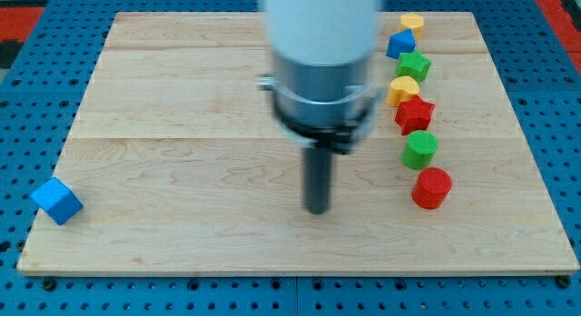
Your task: Move the red circle to the bottom of the green circle
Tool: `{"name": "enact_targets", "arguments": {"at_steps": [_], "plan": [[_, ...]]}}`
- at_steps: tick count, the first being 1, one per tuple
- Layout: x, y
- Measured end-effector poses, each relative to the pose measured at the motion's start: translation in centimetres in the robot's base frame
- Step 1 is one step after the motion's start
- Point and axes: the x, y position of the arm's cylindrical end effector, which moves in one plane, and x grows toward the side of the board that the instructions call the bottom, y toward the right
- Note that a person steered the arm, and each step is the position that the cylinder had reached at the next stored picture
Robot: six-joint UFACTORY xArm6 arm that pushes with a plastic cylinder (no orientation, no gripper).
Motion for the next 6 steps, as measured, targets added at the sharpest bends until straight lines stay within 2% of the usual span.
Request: {"name": "enact_targets", "arguments": {"at_steps": [1,3,4,5,6], "plan": [[0.1,3.2],[-2.0,14.1],[-0.5,10.3],[0.1,13.2],[0.1,20.8]]}}
